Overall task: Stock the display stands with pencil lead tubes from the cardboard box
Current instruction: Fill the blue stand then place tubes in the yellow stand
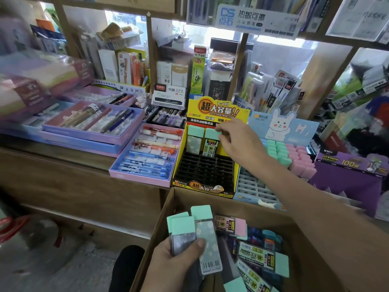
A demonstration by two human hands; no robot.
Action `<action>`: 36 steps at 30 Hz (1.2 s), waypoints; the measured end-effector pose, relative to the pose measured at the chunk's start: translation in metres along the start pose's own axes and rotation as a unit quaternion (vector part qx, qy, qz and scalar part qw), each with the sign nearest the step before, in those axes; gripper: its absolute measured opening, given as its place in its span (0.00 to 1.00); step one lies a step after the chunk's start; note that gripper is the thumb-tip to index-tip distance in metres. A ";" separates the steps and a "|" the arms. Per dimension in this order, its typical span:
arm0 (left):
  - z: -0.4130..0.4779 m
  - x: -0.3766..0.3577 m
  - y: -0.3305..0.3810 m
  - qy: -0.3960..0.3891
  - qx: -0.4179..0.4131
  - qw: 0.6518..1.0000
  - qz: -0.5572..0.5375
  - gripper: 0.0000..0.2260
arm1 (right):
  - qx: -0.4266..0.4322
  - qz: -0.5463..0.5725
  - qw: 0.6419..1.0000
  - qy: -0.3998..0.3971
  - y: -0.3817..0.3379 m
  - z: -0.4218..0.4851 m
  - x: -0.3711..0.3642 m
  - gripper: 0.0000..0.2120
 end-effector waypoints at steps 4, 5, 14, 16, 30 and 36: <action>0.000 0.002 -0.004 0.001 0.006 1.000 -0.002 0.09 | -0.002 -0.020 1.000 -0.011 0.000 0.000 0.001 0.16; 0.001 0.002 -0.005 0.001 0.006 1.000 -0.002 0.09 | 0.000 -0.024 1.000 -0.013 -0.001 -0.002 0.002 0.16; 0.003 0.005 -0.004 0.006 0.000 1.000 0.021 0.09 | -0.048 0.243 0.964 -0.097 0.002 -0.079 0.016 0.05; 0.003 0.003 -0.006 -0.002 0.009 1.000 0.015 0.11 | -0.061 0.246 0.959 -0.128 0.007 -0.100 0.007 0.05; 0.007 0.001 -0.010 -0.003 -0.007 1.000 0.003 0.15 | -0.200 0.407 0.842 -0.294 0.017 -0.148 -0.051 0.08; 0.008 0.008 -0.005 0.015 -0.037 0.999 0.027 0.15 | -0.177 0.446 0.835 -0.270 0.010 -0.129 -0.035 0.07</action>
Point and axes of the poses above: each hand's wrist, its own z-axis towards the middle knuckle, its own x-axis out of the back of the hand, y = z × x, the point moved 10 cm from there along z, towards the middle knuckle, and after that the axes turned 12 degrees about -x, right-handed, at the moved point
